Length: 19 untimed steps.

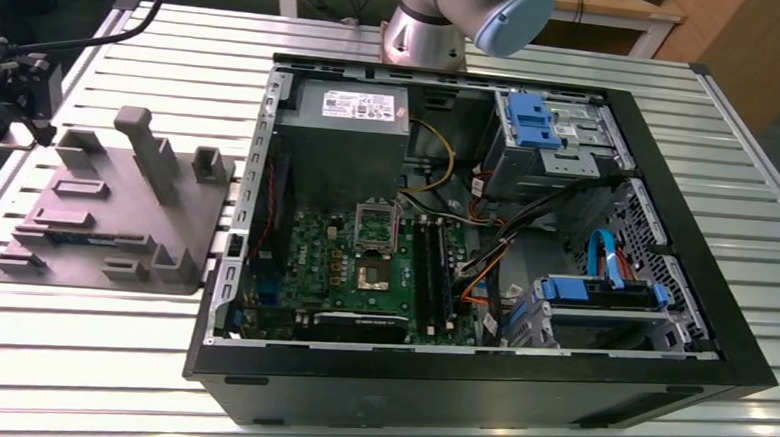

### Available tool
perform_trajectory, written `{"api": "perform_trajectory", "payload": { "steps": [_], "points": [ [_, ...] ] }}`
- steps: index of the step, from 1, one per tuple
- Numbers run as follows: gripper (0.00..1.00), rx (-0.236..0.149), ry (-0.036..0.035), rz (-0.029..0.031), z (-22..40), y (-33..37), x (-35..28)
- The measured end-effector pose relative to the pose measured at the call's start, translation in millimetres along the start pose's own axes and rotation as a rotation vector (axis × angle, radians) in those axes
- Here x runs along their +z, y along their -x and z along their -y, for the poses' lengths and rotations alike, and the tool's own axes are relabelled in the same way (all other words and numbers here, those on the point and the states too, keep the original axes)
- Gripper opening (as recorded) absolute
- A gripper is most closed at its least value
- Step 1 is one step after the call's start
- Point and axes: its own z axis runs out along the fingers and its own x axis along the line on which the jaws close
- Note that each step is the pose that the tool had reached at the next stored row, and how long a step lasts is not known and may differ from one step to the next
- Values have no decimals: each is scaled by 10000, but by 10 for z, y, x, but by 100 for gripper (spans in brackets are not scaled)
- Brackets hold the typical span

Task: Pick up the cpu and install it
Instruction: 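Pick up the cpu and move it towards the insertion slot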

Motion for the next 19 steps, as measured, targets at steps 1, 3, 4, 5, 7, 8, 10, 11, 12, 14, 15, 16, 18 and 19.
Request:
{"api": "perform_trajectory", "payload": {
  "steps": [1,3,4,5,7,8,10,11,12,14,15,16,18,19],
  "points": [
    [47,0,4,-1,0,0,-1],
    [47,-2,87,-1,0,0,0],
    [47,-2,91,-1,0,0,0],
    [47,-3,93,0,0,0,0],
    [47,-3,94,0,0,0,-1],
    [47,-3,94,1,0,0,-2],
    [47,-3,94,0,0,0,-5],
    [47,-3,93,0,0,0,-7],
    [47,-3,94,1,0,0,-7],
    [47,-2,93,-1,0,0,-12],
    [47,-3,94,0,-1,-1,-22],
    [47,-3,93,0,-1,-1,-23],
    [47,-2,93,0,-2,-1,-40],
    [47,-2,93,-1,-2,-1,-40]
  ]
}}
